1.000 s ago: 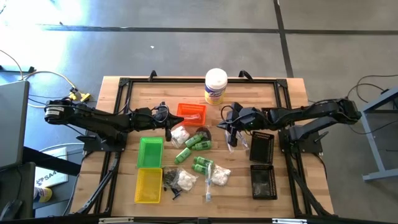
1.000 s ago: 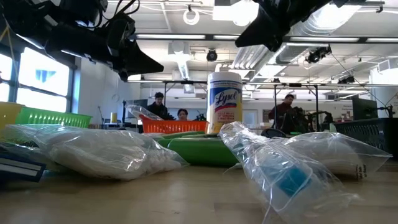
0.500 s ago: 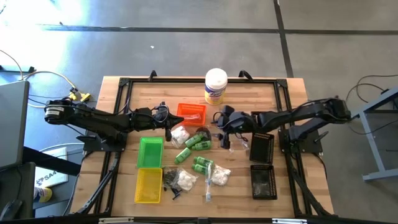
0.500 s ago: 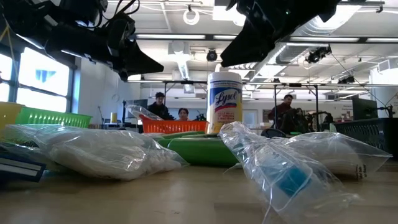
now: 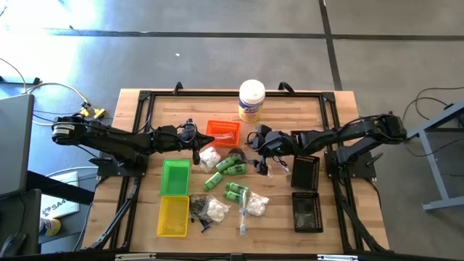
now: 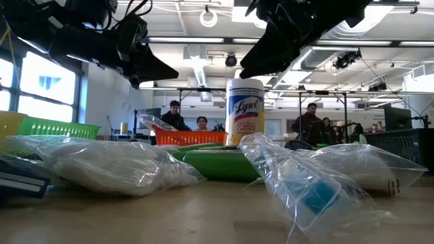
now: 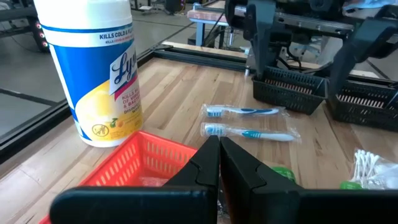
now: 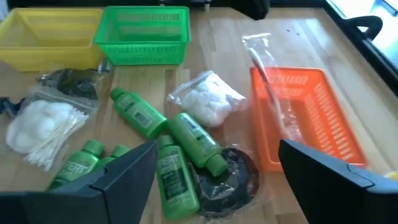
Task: Pick & Place Travel size toiletries
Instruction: Put the green shampoo into the top black bin
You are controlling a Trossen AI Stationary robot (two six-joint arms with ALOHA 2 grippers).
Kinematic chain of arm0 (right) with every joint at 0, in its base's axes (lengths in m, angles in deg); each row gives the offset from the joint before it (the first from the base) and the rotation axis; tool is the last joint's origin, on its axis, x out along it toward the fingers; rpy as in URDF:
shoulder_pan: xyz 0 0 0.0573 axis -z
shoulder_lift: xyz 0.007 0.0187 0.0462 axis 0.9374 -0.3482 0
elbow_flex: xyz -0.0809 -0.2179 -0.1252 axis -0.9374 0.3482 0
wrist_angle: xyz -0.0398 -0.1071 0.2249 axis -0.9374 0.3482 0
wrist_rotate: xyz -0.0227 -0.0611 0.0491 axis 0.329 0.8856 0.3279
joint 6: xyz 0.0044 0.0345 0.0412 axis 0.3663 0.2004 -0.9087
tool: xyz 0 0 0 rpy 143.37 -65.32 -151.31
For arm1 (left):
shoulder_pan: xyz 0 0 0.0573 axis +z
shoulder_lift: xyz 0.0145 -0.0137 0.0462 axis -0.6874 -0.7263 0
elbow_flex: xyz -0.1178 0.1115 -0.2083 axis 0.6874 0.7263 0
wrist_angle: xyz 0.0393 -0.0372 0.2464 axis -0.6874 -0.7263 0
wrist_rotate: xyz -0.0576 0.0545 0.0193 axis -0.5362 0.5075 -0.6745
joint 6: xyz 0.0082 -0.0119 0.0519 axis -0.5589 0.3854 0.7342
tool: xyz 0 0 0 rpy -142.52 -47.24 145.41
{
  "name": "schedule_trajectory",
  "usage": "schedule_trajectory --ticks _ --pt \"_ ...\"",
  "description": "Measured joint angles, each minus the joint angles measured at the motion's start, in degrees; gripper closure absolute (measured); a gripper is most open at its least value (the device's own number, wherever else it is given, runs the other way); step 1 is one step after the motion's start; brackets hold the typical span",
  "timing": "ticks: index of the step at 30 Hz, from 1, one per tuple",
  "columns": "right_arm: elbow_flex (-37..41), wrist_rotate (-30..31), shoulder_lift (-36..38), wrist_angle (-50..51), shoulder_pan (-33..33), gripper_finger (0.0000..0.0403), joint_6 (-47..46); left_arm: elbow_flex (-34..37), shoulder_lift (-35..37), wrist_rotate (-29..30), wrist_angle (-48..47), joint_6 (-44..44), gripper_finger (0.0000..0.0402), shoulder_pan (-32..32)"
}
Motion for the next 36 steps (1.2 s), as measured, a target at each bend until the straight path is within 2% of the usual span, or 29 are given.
schedule_trajectory --ticks 9,17,27,36 --pt "0.04 -1.71 -10.46 -2.42 -0.78 0.0088 0.02 0.00 0.00 -0.02 -0.67 0.00 0.0394 0.00" --pt "0.02 -3.28 -16.89 -5.05 -0.78 0.0093 -0.55 0.00 0.00 0.00 -1.20 0.00 0.0394 0.00" --pt "-0.03 -4.97 -21.76 -7.48 -0.78 0.0093 0.27 0.00 0.00 0.00 -1.22 0.00 0.0394 -0.02" --pt "-0.05 -4.90 -22.64 -9.50 -0.78 0.0094 1.13 0.00 0.00 0.00 -1.25 0.00 0.0394 0.00"
